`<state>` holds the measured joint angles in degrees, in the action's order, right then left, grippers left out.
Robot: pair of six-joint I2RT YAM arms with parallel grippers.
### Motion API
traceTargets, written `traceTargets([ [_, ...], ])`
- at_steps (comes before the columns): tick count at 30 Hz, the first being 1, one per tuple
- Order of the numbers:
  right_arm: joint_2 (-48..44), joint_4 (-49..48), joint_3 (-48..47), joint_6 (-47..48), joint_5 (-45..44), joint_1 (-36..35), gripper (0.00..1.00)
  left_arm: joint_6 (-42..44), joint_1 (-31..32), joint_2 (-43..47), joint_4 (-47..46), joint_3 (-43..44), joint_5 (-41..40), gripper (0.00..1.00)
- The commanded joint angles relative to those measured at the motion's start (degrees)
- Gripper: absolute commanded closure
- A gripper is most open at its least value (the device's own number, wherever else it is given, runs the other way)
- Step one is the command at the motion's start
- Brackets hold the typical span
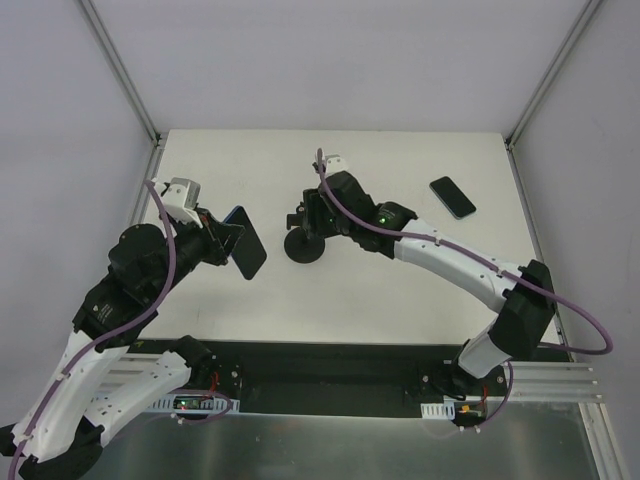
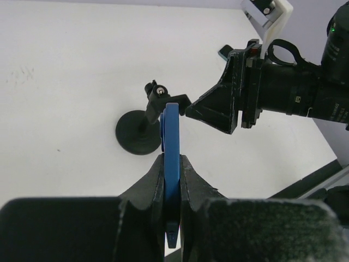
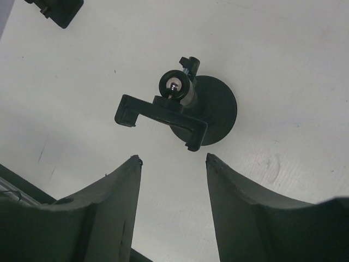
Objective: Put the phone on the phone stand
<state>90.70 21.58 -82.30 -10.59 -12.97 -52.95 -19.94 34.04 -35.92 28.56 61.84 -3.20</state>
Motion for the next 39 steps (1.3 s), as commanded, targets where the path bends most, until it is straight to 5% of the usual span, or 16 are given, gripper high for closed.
traceTargets([
  [1,-0.5,-5.3,2.4,-2.2,-6.4,-0.9,0.48,0.0,-0.4,1.0,-2.2,-0.5,-1.1,1.00],
  [11,0.9,-12.8,6.4,-0.3,-7.9,-1.2,0.56,-0.9,-0.3,-0.8,-2.4,-0.9,-0.2,1.00],
  [31,3.8,-12.8,5.5,0.7,-8.6,-1.2,0.75,-1.6,-0.3,-3.3,-3.9,-1.3,2.8,1.00],
  [37,3.1,-13.4,5.7,4.2,-8.6,-1.1,0.99,-0.3,-0.3,-5.5,-8.7,-2.7,7.5,1.00],
  [39,2.4,-14.4,6.4,6.8,-7.9,-0.9,0.99,0.8,-0.3,-6.1,-12.4,-3.9,9.5,1.00],
])
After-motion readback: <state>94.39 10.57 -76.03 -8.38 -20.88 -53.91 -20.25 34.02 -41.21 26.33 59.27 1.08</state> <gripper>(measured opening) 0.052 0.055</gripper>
